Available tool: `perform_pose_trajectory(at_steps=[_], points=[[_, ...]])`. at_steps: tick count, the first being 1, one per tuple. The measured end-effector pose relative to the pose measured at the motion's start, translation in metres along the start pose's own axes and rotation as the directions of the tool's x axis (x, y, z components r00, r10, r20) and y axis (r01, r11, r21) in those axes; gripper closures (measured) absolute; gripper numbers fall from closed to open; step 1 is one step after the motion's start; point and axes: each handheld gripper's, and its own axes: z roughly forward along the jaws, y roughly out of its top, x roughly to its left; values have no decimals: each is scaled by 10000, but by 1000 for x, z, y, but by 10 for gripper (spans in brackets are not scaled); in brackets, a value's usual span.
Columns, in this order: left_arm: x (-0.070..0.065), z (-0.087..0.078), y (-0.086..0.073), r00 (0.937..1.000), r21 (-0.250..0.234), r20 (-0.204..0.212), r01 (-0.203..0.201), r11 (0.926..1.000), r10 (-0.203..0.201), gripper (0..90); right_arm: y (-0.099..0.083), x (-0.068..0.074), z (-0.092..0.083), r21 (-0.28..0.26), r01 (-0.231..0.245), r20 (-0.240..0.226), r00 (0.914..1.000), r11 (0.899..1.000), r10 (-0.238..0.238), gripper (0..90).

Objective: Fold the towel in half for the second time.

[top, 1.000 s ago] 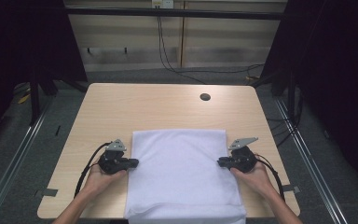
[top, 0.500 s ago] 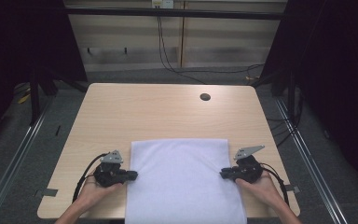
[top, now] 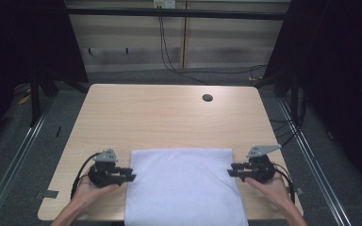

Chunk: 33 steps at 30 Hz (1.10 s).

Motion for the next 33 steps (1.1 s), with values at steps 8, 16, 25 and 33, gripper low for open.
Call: perform_pose_trajectory(at_steps=[8, 16, 25, 33], points=[[51, 23, 36, 9964, -368, -595, 585, 9976, -606, 565, 41, -57, 31, -130, -472, 863, 9951, 9988, 481, 580], [56, 41, 28, 9962, 464, -631, 625, 9970, -595, 532, 35, -63, 47, 79, -734, 538, 9959, 9973, 729, 551], [56, 44, 28, 9975, 349, -444, 573, 9977, -557, 657, 28, -71, 42, -91, -1136, 506, 9922, 9935, 1139, 566], [53, 40, 27, 9989, 497, -210, 432, 9978, -422, 827, 25, -66, 53, 539, -829, 373, 9960, 9951, 809, 630]])
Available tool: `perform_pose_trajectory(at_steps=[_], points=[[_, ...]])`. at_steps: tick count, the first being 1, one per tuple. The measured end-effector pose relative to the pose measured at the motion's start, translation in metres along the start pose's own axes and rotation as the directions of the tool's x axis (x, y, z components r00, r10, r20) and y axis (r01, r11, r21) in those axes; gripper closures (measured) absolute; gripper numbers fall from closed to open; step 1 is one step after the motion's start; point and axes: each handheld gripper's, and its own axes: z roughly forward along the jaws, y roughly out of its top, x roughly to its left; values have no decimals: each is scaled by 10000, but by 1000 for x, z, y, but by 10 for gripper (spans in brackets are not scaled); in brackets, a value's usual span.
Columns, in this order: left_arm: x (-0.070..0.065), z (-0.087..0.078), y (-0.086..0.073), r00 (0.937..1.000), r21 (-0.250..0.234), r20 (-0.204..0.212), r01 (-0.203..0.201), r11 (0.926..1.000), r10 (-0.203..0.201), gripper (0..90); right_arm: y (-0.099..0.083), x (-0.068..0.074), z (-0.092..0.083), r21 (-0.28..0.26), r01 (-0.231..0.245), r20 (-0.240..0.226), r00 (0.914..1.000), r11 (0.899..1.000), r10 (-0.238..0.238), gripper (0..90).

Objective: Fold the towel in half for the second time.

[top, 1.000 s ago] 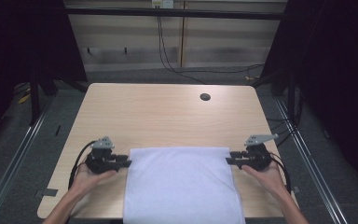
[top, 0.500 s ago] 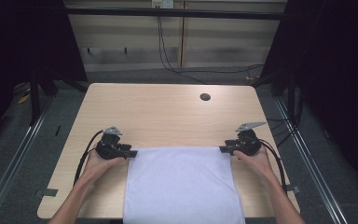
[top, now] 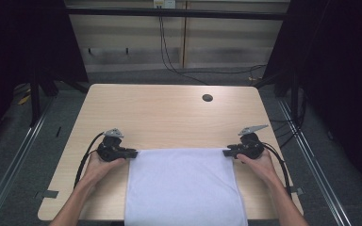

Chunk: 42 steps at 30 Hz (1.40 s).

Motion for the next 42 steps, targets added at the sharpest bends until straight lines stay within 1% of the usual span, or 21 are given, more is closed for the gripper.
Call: perform_pose_trajectory(at_steps=[3, 4, 7, 8, 10, 13, 16, 17, 21, 24, 25, 27, 28, 31, 34, 36, 37, 38, 40, 41, 42], points=[[-3, -1, 0, 10000, 84, 53, -74, 9999, 73, 851, 0, 1, 1, 223, 26, 62, 10000, 9997, -27, 703], [-2, -2, -1, 9999, 90, 95, -64, 9999, 63, 856, -1, 0, 1, 115, 17, -35, 10000, 9999, -17, 785], [1, -7, 1, 9999, -80, 99, -24, 10000, 24, 858, 1, 1, -1, 14, -25, -65, 10000, 10000, 25, 850], [1, -7, 1, 9999, -80, 99, -24, 10000, 24, 858, 1, 1, -1, 14, -25, -65, 10000, 10000, 25, 850], [3, -16, 7, 9998, -488, 147, 131, 9987, -124, 859, 7, 0, -8, -374, -171, -197, 9997, 9992, 163, 859], [4, -22, 16, 9999, -712, 170, -6, 9975, 19, 861, 16, -2, -21, -904, -177, -253, 9996, 9957, 154, 862], [6, -24, 23, 9999, -680, 89, -115, 9976, 121, 861, 24, -5, -30, -1295, -130, -215, 9997, 9915, 103, 863], [8, -26, 31, 9999, -782, 75, -102, 9969, 108, 861, 27, -7, -32, -1444, -148, -207, 9997, 9894, 119, 864], [12, -30, 42, 9999, -1012, -97, -61, 9948, 51, 861, 40, -14, -37, -1686, -160, -73, 9999, 9855, 150, 863], [17, -34, 51, 9995, -1409, -243, 147, 9899, -183, 861, 48, -17, -40, -1797, -148, -15, 9999, 9836, 147, 864], [20, -35, 56, 9989, -1584, -358, 247, 9871, -307, 862, 57, -19, -43, -1960, -66, 70, 9999, 9806, 82, 864], [21, -36, 60, 9986, -1597, -406, 257, 9868, -326, 861, 60, -20, -44, -2004, -44, 82, 9999, 9797, 61, 864], [23, -38, 65, 9978, -1838, -513, 311, 9825, -412, 861, 68, -22, -46, -2201, 23, 147, 9999, 9755, 10, 865], [25, -42, 71, 9970, -2092, -631, 302, 9774, -443, 862, 76, -23, -49, -2461, 41, 239, 9997, 9692, 18, 865], [24, -49, 77, 9975, -2472, -578, 257, 9686, -413, 862, 83, -26, -52, -2681, 30, 433, 9990, 9634, 89, 865], [24, -53, 81, 9967, -2537, -732, 159, 9672, -355, 862, 93, -28, -52, -2701, 61, 542, 9985, 9628, 89, 865], [25, -56, 86, 9956, -2802, -842, 162, 9598, -414, 862, 96, -28, -53, -2717, 123, 618, 9981, 9623, 46, 866], [25, -56, 86, 9956, -2802, -842, 162, 9598, -414, 862, 96, -28, -53, -2717, 123, 618, 9981, 9623, 46, 866], [28, -59, 91, 9940, -3068, -971, 184, 9516, -506, 862, 102, -29, -54, -2769, 131, 655, 9978, 9608, 53, 866], [26, -59, 93, 9914, -3482, -1146, 188, 9372, -624, 863, 106, -30, -55, -2834, 124, 748, 9972, 9589, 92, 866], [26, -59, 93, 9914, -3482, -1146, 188, 9372, -624, 863, 106, -30, -55, -2834, 124, 748, 9972, 9589, 92, 866]])
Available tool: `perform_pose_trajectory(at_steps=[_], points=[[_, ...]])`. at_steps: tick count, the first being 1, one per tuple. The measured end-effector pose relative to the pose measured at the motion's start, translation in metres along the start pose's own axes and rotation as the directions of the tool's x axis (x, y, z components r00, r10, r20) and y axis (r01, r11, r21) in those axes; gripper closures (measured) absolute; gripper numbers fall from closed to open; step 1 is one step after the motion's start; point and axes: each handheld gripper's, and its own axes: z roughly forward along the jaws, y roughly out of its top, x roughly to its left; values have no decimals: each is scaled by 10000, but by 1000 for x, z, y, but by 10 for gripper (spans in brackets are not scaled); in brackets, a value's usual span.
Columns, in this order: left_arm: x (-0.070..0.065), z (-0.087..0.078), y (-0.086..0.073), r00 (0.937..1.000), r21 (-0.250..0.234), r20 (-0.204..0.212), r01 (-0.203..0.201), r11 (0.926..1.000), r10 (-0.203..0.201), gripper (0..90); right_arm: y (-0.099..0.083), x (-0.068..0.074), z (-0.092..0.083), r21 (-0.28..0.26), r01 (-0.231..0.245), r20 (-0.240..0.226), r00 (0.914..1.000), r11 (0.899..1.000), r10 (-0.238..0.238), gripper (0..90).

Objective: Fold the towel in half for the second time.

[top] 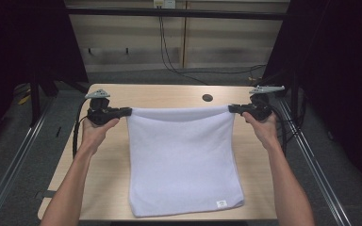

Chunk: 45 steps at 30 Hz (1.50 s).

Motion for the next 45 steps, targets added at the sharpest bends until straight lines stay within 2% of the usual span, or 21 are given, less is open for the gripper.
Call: perform_pose_trajectory(at_steps=[1, 3, 6, 7, 9, 11, 14, 16, 18, 19, 22, 25, 26, 29, 32, 33, 36, 38, 40, 42, 45], points=[[-2, 1, 1, 10000, -107, 85, 50, 9999, -49, 863, 3, -1, -1, -222, -68, 51, 10000, 9997, 69, 867], [-6, 5, 2, 9998, -63, 96, -170, 9998, 171, 863, 4, -4, -4, -395, -173, 140, 9997, 9991, 179, 868], [-7, 7, 2, 9993, -8, 300, -224, 9997, 224, 864, 2, -8, -7, -377, -263, 187, 9995, 9989, 270, 868], [-7, 5, 1, 9983, 24, 499, -302, 9995, 300, 864, -2, -9, -12, -491, -335, 72, 9994, 9982, 338, 867], [-8, 3, 1, 9981, 107, 510, -360, 9993, 355, 863, -3, -9, -13, -542, -373, 5, 9993, 9978, 374, 867], [-9, -1, 2, 9967, 304, 690, -441, 9986, 420, 863, -7, -7, -17, -610, -558, -285, 9981, 9966, 541, 867], [-16, -10, 2, 9946, 234, 820, -656, 9976, 635, 863, -12, -1, -21, -536, -385, -362, 9987, 9978, 366, 868], [-25, -20, 2, 9920, 121, 917, -884, 9960, 870, 863, -14, 6, -31, -627, -226, -478, 9987, 9978, 196, 868], [-27, -24, 2, 9909, -15, 1019, -887, 9961, 884, 863, -14, 8, -35, -680, -233, -532, 9984, 9974, 197, 868], [-34, -34, -3, 9905, -279, 1076, -829, 9962, 855, 863, -15, 14, -47, -842, -318, -753, 9968, 9959, 255, 868], [-39, -41, -10, 9883, -443, 1281, -781, 9960, 832, 863, -18, 19, -56, -1025, -388, -1051, 9941, 9940, 279, 868], [-46, -49, -18, 9866, -435, 1331, -895, 9950, 946, 863, -25, 29, -65, -858, -216, -1125, 9936, 9961, 119, 868], [-47, -51, -19, 9856, -435, 1391, -911, 9949, 963, 863, -27, 33, -68, -794, -21, -1098, 9939, 9968, -66, 868], [-55, -63, -20, 9822, -478, 1530, -1024, 9936, 1086, 863, -30, 44, -80, -861, 165, -1234, 9920, 9962, -271, 868], [-61, -68, -24, 9813, -466, 1562, -1063, 9932, 1123, 863, -32, 50, -86, -944, 314, -1286, 9907, 9950, -435, 868], [-66, -70, -33, 9800, -324, 1606, -1134, 9930, 1172, 863, -40, 56, -92, -916, 373, -1402, 9889, 9951, -500, 867], [-68, -71, -43, 9789, -195, 1745, -1045, 9943, 1063, 863, -50, 61, -94, -712, 451, -1434, 9881, 9964, -549, 868], [-69, -71, -52, 9787, 4, 1786, -1030, 9947, 1013, 862, -70, 69, -94, -237, 554, -1571, 9859, 9982, -584, 866], [-70, -71, -61, 9783, 103, 1871, -926, 9957, 890, 862, -76, 71, -94, -107, 576, -1616, 9851, 9983, -586, 865], [-73, -70, -71, 9777, 199, 1967, -794, 9966, 740, 862, -89, 75, -94, -33, 440, -1749, 9836, 9990, -439, 864], [-78, -67, -84, 9757, 548, 2076, -830, 9950, 699, 860, -112, 80, -91, 554, 429, -1781, 9835, 9975, -324, 863]])
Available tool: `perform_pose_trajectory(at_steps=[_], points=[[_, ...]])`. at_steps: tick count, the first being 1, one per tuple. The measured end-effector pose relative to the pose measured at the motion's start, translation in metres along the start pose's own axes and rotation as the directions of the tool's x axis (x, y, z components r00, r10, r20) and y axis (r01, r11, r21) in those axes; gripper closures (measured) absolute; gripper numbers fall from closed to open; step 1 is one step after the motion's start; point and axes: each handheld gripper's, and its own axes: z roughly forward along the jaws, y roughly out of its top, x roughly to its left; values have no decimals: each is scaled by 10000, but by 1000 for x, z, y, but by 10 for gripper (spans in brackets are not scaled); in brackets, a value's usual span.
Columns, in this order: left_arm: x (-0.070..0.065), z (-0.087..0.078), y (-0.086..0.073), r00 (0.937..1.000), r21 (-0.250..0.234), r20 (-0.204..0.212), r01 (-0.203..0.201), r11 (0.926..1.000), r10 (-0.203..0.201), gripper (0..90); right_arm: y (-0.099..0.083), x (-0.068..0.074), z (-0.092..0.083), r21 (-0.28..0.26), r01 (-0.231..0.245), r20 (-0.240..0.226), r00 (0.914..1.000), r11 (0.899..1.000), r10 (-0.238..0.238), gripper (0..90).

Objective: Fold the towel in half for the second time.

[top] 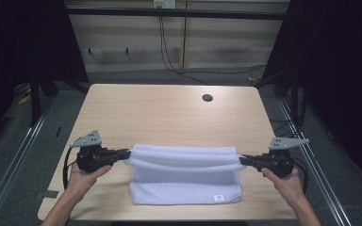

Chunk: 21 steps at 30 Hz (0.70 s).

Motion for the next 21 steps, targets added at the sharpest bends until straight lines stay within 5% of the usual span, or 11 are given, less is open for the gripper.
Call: perform_pose_trajectory(at_steps=[2, 6, 10, 13, 18, 21], points=[[-7, 4, -13, 9998, 625, 9, -201, 9978, 200, 855, -10, 2, 1, 158, -103, -34, 9999, 9998, 104, 855], [-13, 7, -26, 9998, 1143, 154, -104, 9934, 87, 854, -24, 8, 3, 530, -199, -65, 9998, 9984, 202, 850], [-21, 6, -44, 9991, 1872, 366, -274, 9819, 209, 815, -44, 24, 10, 1500, 149, -179, 9998, 9886, -124, 770], [-30, 13, -63, 9962, 2839, 754, -640, 9567, 443, 778, -56, 31, 13, 1645, 344, -342, 9990, 9858, -292, 741], [-36, 17, -71, 9957, 3289, 770, -742, 9414, 516, 745, -68, 37, 17, 2086, 379, -503, 9983, 9773, -280, 712], [-38, 17, -73, 9962, 3239, 746, -672, 9437, 453, 716, -71, 37, 18, 2500, 418, -661, 9975, 9673, -260, 690]])
